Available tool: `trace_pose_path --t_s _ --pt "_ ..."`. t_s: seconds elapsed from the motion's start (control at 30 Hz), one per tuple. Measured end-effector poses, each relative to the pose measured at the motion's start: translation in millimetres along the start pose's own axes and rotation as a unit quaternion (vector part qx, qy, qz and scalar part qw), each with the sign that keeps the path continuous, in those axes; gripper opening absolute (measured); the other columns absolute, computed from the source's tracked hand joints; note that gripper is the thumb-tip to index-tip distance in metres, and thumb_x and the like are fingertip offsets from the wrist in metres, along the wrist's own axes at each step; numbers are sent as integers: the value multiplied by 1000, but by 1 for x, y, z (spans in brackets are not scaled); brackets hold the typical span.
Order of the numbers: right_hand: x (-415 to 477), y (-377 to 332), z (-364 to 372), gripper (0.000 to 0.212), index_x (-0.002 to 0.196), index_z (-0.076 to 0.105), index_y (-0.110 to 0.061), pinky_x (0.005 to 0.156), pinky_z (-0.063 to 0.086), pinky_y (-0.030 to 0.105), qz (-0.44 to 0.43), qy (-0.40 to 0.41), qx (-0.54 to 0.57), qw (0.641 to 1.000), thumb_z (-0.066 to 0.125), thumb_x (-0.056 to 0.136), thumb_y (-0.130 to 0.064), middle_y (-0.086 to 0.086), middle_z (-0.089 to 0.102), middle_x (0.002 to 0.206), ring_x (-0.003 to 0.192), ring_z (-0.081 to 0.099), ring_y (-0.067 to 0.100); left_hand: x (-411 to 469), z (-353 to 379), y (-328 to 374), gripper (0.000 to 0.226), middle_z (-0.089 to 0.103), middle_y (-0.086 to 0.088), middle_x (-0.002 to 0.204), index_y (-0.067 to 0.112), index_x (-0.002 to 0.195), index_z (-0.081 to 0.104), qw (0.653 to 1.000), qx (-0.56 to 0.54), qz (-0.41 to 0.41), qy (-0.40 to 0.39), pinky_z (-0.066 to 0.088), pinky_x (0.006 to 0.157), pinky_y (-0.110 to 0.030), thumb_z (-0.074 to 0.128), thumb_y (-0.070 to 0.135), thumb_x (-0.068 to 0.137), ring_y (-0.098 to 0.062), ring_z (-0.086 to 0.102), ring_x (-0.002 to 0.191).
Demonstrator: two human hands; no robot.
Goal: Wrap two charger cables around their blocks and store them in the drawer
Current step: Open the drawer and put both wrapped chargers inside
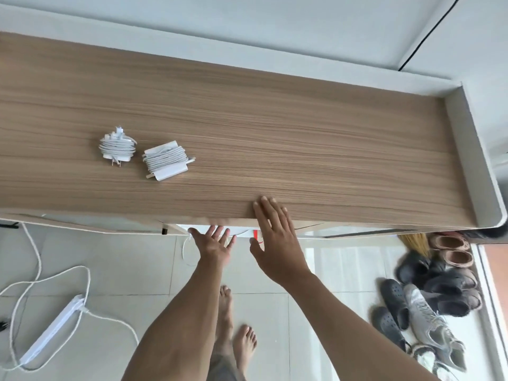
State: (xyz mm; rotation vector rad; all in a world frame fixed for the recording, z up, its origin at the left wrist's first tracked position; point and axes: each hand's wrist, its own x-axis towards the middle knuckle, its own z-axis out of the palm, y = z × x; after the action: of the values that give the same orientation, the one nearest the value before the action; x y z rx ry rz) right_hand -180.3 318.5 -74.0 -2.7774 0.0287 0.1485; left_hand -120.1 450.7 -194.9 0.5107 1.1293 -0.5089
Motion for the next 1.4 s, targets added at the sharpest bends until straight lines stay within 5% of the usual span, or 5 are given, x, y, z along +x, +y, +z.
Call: trace_pose_path --t_s 0.63,0.8,1.07,1.27,1.4 --pt "-53 -3 23 71 150 18 -9 120 13 46 19 -53 -77 995 53 89 -21 17 18 157 147 13 30 -42 -17 -8 63 43 -11 148 18 149 26 966 214 57 132 42 106 -44 30 55 98 -34 54 125" --pt "-55 -4 13 66 151 14 -12 121 1 42 26 -81 -34 996 45 93 -16 11 19 157 148 7 26 -83 -39 -2 83 17 -19 152 16 152 7 815 430 326 211 32 110 -44 62 25 91 -38 36 134" --pt "-68 -8 3 59 150 19 -16 120 3 37 35 -111 -4 993 42 96 -16 5 22 156 146 11 21 -133 -79 -1 63 32 -12 151 20 144 39 327 746 569 112 21 114 -45 58 26 85 -34 28 140" --pt "-107 -23 8 56 141 39 -14 115 22 36 45 -76 -24 996 45 88 2 6 43 146 138 34 22 -155 -90 -16 28 67 -1 107 24 111 70 286 770 562 99 39 102 -46 67 15 84 -29 56 109" --pt "-133 -37 15 46 99 69 -14 68 51 32 44 -34 -76 996 66 58 7 3 68 81 81 68 25 -170 -98 -16 23 65 -3 98 25 107 71 294 814 493 92 43 86 -36 55 15 93 -29 57 96"
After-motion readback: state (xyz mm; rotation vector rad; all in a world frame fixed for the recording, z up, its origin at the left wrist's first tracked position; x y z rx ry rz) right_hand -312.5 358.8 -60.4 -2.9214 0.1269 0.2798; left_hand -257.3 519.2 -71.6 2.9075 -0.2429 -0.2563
